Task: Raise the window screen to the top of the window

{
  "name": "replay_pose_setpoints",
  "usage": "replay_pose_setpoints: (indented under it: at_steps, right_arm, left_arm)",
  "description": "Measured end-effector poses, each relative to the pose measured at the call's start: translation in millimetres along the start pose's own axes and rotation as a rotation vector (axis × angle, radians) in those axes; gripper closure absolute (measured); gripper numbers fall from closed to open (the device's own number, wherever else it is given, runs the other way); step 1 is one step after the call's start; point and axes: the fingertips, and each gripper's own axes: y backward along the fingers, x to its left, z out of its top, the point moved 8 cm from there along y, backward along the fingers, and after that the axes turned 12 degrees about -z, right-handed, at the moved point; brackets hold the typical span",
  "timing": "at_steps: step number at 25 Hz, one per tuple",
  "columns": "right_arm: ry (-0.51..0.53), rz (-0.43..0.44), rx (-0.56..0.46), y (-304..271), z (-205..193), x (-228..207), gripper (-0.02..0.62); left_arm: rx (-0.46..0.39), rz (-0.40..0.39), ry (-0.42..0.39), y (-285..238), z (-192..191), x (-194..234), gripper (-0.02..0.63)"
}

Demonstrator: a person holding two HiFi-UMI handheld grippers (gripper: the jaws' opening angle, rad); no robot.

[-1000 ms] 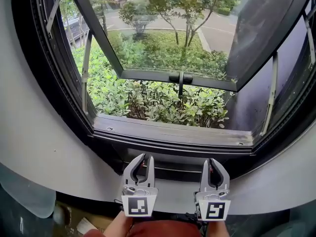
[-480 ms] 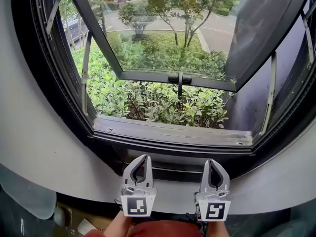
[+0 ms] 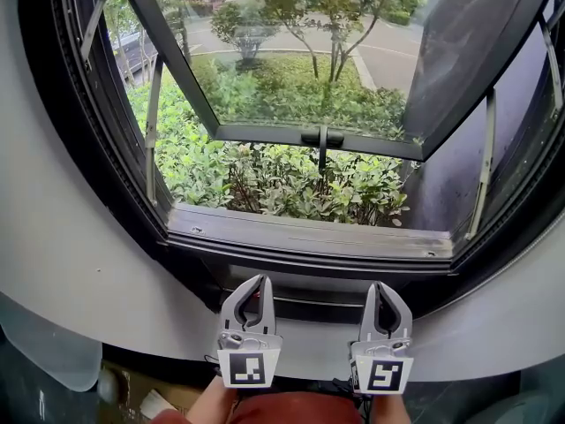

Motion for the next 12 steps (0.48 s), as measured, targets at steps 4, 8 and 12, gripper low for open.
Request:
replay_pose_setpoints:
  at_steps: [4, 8, 12]
  right_arm:
    - [0.004, 0.000, 0.003, -0.7, -0.2, -0.2, 0.584]
    - [0.010, 0.002, 0.004, -1.4, -0.9, 0.8, 0.584]
    - [0.014, -0.002, 0.003, -2.4, -0.9, 2.2, 0.584]
  left_arm:
    - [0.001, 0.004, 0.016, 0.5, -0.4, -1.0, 0.600]
    - [-0.005, -0.002, 0.001, -0.4, 0.0, -1.1, 0.600]
    - [0.008, -0.001, 0.013, -0.9, -2.3, -1.7, 0.601]
